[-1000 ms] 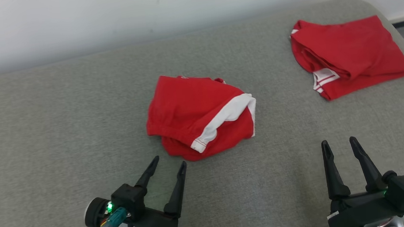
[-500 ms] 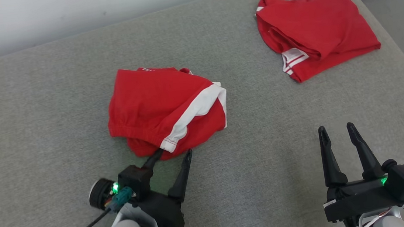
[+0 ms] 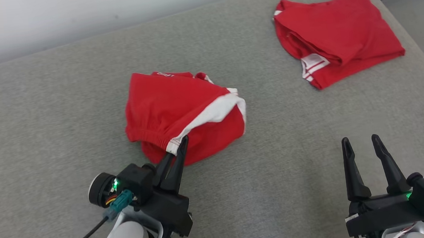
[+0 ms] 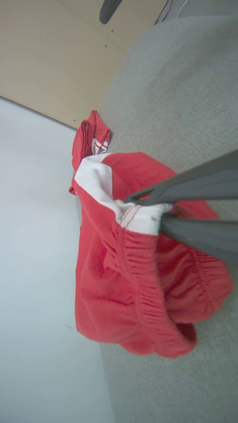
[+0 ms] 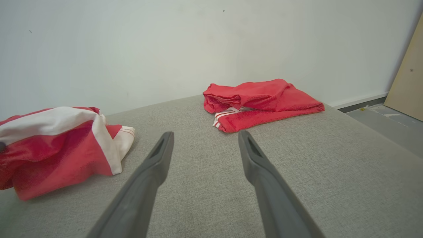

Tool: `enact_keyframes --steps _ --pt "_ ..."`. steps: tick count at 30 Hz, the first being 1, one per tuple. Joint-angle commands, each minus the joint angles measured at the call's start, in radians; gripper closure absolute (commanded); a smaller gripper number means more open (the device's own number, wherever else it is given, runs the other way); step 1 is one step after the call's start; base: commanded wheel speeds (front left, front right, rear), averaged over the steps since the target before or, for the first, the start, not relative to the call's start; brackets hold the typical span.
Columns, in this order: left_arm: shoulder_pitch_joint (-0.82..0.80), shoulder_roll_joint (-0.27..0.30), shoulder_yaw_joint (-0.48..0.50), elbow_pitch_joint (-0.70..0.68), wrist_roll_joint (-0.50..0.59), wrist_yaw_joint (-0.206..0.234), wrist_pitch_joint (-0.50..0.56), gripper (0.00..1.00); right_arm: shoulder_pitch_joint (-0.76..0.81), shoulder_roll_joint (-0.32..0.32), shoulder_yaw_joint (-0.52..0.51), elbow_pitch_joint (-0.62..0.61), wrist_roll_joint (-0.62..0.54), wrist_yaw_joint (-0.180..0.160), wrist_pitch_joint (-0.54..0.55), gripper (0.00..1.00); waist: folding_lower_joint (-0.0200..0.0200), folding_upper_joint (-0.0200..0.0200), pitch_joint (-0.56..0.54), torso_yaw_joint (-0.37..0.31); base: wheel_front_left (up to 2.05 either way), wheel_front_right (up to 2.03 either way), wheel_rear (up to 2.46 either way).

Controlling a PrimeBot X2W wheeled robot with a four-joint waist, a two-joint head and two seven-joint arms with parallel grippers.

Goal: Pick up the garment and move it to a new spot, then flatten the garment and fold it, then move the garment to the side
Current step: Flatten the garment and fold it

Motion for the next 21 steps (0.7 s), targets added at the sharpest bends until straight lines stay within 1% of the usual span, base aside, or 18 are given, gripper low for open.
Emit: enact_keyframes --steps 1,6,12,17,21 --pt "0.027 0.01 0.001 -0.018 0.006 0.005 -0.004 1.0 0.015 0.002 -0.002 -0.001 -0.006 -0.003 -0.001 0.0 -0.0001 -0.0001 -0.026 0.046 0.0 0.0 0.0" --pt "0.086 0.044 -0.01 -0.076 0.009 0.01 0.002 1.0 0.021 0.001 -0.008 0.004 -0.024 -0.003 -0.001 0.0 -0.0001 -0.0001 -0.057 0.123 0.0 0.0 0.0" --pt "0.194 0.109 -0.013 -0.139 -0.008 0.022 0.029 1.0 0.025 -0.006 -0.005 0.011 -0.033 -0.003 -0.001 0.0 -0.0001 -0.0001 -0.084 0.2 0.0 0.0 0.0" --pt "0.284 0.145 0.015 -0.164 -0.042 0.052 0.029 1.0 0.033 -0.014 -0.005 0.015 -0.033 -0.003 -0.001 0.0 -0.0001 -0.0001 -0.093 0.237 0.0 0.0 0.0" --pt "0.341 0.144 0.036 -0.152 -0.07 0.065 0.019 1.0 0.042 -0.021 -0.008 0.02 -0.031 -0.003 -0.001 0.0 -0.0001 -0.0001 -0.097 0.255 0.0 0.0 0.0"
